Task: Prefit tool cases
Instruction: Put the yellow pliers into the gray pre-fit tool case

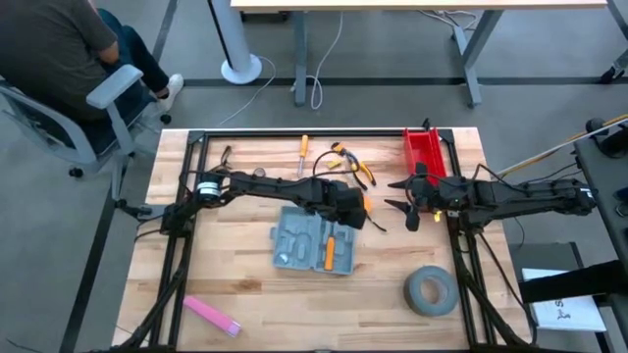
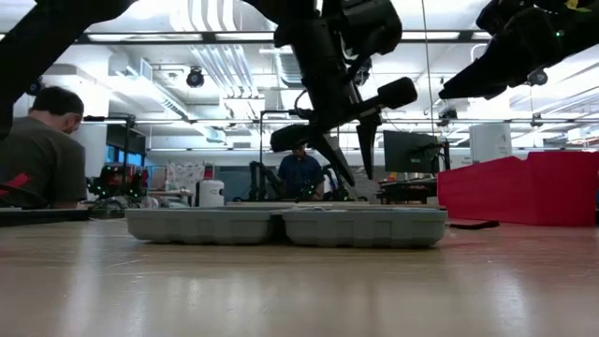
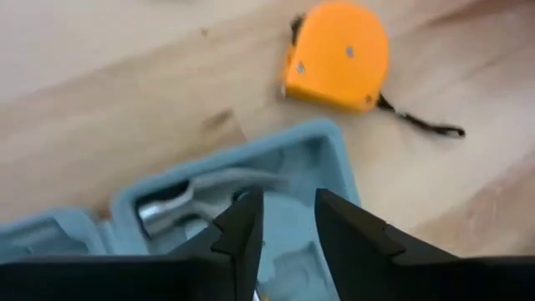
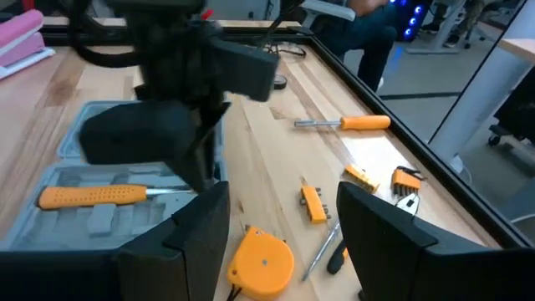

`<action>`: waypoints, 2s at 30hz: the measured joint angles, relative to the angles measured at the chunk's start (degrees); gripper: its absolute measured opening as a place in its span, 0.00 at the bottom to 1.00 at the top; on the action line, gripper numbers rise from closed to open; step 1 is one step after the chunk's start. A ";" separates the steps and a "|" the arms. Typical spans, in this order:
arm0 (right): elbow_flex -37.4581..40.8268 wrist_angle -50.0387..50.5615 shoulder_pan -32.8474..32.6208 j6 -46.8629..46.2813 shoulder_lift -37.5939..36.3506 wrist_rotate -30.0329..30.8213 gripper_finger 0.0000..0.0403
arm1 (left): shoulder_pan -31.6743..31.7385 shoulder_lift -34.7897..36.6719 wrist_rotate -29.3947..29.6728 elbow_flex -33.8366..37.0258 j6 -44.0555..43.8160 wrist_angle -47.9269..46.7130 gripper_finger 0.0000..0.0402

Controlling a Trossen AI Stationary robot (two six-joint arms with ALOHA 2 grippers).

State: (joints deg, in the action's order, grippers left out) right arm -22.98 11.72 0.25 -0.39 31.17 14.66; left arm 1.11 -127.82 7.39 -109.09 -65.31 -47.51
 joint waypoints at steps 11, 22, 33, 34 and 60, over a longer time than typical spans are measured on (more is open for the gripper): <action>0.50 -0.12 0.00 -0.01 0.03 -0.07 0.49 | 3.42 5.70 10.80 0.01 10.36 -0.65 0.28; 4.20 -4.72 0.00 1.75 0.04 0.37 0.49 | 7.91 7.18 12.06 0.24 29.11 0.55 0.23; 2.34 -4.82 0.00 0.77 -0.01 0.39 0.49 | 9.42 7.09 3.51 0.49 27.08 1.65 0.21; 2.32 -4.77 0.00 0.53 -0.01 0.38 0.49 | 9.40 7.09 3.18 0.49 25.39 1.70 0.22; 3.87 -6.73 -0.13 -4.06 -0.01 0.37 0.49 | 10.18 7.05 0.22 0.91 19.76 4.86 0.28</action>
State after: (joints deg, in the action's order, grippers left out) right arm -19.11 4.99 0.12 -4.45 31.16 15.03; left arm 11.29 -120.77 7.61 -108.18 -45.55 -42.65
